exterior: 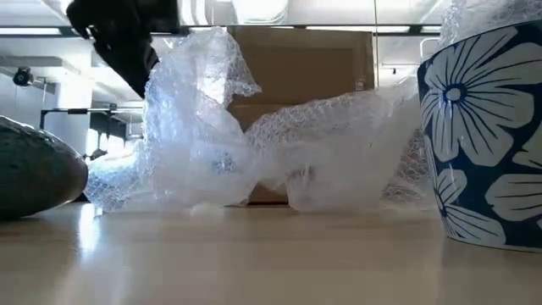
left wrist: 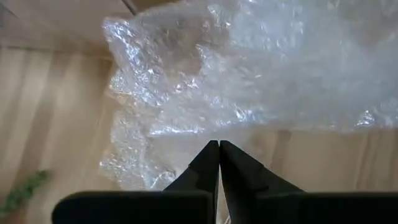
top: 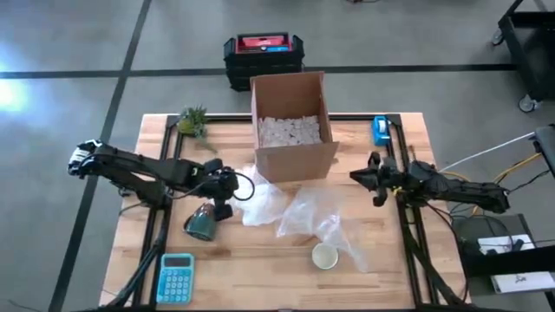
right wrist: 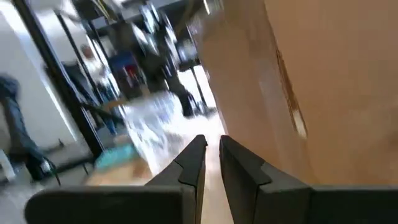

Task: Wrap mug
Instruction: Prepare the left bubble wrap

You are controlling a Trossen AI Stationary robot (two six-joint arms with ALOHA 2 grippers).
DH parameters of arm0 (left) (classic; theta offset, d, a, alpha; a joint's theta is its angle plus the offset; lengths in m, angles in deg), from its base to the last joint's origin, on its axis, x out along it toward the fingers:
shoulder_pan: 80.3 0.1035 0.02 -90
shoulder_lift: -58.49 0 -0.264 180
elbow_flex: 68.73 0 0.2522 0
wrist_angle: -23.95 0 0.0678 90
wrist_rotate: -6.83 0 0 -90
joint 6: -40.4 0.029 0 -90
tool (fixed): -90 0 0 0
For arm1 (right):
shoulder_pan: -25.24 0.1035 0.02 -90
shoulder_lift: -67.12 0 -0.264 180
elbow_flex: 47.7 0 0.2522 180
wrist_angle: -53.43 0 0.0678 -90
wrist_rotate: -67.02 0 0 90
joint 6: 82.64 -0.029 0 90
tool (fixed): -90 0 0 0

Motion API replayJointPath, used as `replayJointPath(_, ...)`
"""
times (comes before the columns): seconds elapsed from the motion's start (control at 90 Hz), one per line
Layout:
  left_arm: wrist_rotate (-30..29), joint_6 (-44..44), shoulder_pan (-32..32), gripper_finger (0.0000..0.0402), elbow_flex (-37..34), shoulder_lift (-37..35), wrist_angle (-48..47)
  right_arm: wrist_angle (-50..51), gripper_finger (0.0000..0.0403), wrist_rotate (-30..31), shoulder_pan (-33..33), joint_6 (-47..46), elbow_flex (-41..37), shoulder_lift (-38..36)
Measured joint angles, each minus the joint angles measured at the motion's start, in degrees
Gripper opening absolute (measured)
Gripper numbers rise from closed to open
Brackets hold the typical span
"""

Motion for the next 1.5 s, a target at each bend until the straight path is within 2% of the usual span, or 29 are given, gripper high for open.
replayJointPath(0.111,0.0,1.2,-0.1,0.0,-1.5,0.1,3.3,-7.2,0.0032,-3.1,0.7,-0.1,0.8,1.8)
replayJointPath(0.311,0.2,2.9,-0.1,0.0,-4.2,0.3,8.5,-6.3,0.0022,-3.7,2.9,3.2,5.6,15.3)
replayJointPath(0.389,4.0,2.1,-0.1,0.0,-4.3,0.2,9.4,-6.1,0.0018,-3.7,2.8,5.6,7.7,19.7)
replayJointPath(0.489,10.6,3.7,-0.4,0.0,-4.3,0.2,15.7,-6.2,0.0018,-3.7,2.8,8.6,9.9,24.6)
replayJointPath(0.656,10.7,9.7,0.3,0.0,-6.9,5.0,29.4,-6.0,0.002,-3.7,2.8,10.5,12.7,30.9)
replayJointPath(0.744,5.1,10.6,1.3,0.0,-8.0,9.6,30.3,-5.8,0.0018,-3.7,2.8,10.5,13.6,33.5)
replayJointPath(0.9,-14.7,5.7,2.7,0.0,-8.1,15.0,15.4,-5.8,0.0018,-3.6,2.8,11.4,14.5,37.2)
replayJointPath(0.989,-20.8,0.9,2.9,0.0,-8.0,15.2,9.9,-5.8,0.0018,-3.6,3.0,13.5,15.5,39.0)
replayJointPath(1.122,-20.2,-1.0,2.9,0.0,-8.1,13.1,12.4,-6.0,0.0018,-3.5,4.4,16.0,19.7,43.8)
replayJointPath(1.222,-18.6,-1.0,2.9,0.0,-8.0,11.5,16.4,-4.4,0.0018,-2.3,6.8,19.1,25.3,51.0)
replayJointPath(1.378,-17.4,0.4,2.9,0.0,-8.1,10.4,18.4,7.4,0.0018,-2.0,8.7,20.9,34.2,64.2)
replayJointPath(1.5,-17.4,0.2,2.9,0.0,-8.1,10.3,18.6,12.6,0.0018,-2.0,9.7,20.3,38.9,73.3)
